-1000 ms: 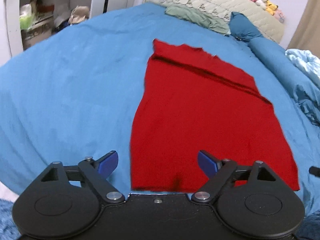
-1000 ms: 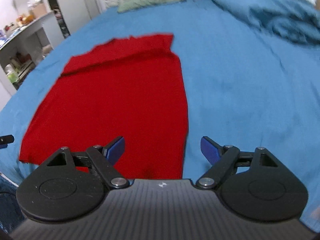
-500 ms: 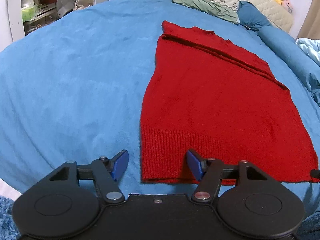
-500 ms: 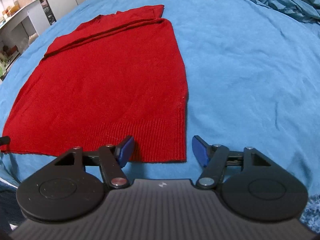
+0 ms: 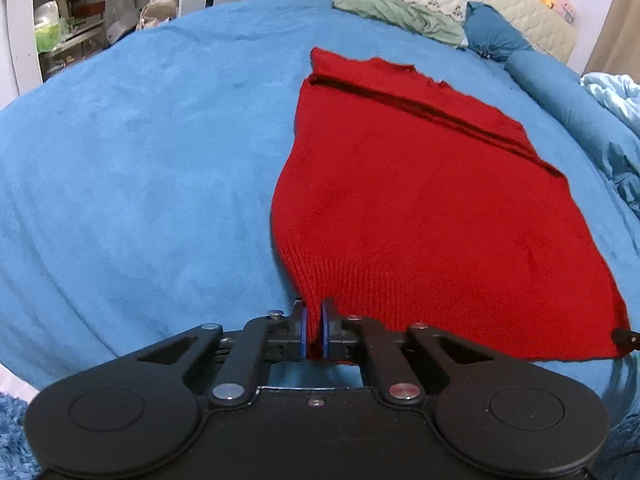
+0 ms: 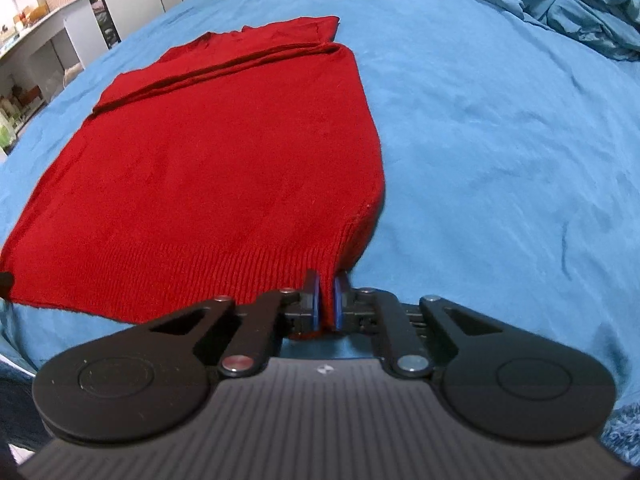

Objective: Fold small clothes
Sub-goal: 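Grasp the hem with the left tool while the right tool grasps it too, lifting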

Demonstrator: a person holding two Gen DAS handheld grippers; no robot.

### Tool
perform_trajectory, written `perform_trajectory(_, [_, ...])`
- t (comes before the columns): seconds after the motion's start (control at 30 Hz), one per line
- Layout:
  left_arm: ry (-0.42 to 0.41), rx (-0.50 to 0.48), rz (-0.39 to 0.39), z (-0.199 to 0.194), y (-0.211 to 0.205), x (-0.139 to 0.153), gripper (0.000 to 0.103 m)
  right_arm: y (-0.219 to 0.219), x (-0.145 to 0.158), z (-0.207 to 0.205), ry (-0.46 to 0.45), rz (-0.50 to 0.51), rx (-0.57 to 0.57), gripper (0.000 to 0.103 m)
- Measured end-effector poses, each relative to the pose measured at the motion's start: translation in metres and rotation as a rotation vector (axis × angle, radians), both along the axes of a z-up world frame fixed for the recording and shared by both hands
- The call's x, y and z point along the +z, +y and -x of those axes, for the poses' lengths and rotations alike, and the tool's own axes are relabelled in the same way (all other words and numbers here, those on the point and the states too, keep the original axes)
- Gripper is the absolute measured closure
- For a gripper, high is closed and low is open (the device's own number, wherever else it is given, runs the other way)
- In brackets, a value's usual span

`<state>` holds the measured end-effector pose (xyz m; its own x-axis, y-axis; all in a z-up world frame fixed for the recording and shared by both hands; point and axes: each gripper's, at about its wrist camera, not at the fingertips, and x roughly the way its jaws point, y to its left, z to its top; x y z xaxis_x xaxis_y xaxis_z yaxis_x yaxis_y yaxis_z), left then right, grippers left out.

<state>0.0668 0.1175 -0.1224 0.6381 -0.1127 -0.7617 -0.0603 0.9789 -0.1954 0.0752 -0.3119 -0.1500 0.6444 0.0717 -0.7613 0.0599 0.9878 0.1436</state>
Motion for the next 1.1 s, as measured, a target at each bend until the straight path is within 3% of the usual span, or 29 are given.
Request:
perform_trajectory(0.13, [-0.039,0.014,0.033,0.002,0.001,0.019,0.097,-0.009,0.016,0.003,-0.030,-0.067,-0.009,0.081])
perform_trajectory(0.37, [-0.168,0.054,0.125,-0.020,0.014,0.079,0.098,-0.031,0.073,-0.015,-0.153,-0.246,-0.011,0.082])
perform_trajectory(0.57, [-0.285,0.040,0.139,-0.104,0.017,0.131,0.098,-0.051,0.124,-0.092,-0.262,-0.363,-0.006,0.082])
perform_trajectory(0.7, [-0.350,0.050,0.139,-0.186,0.019,0.152,0.099,-0.053,0.154,-0.170,-0.318,-0.344,0.014,0.082])
perform_trajectory(0.9, [-0.357,0.108,0.121,-0.313,0.011,0.141,0.099,-0.045,0.162,-0.306,-0.326,-0.324,-0.032,0.082])
perform_trajectory(1.1, [-0.256,0.166,0.133,-0.392,0.012,0.077,0.099,-0.035,0.102,-0.400,-0.259,-0.287,-0.087,0.082])
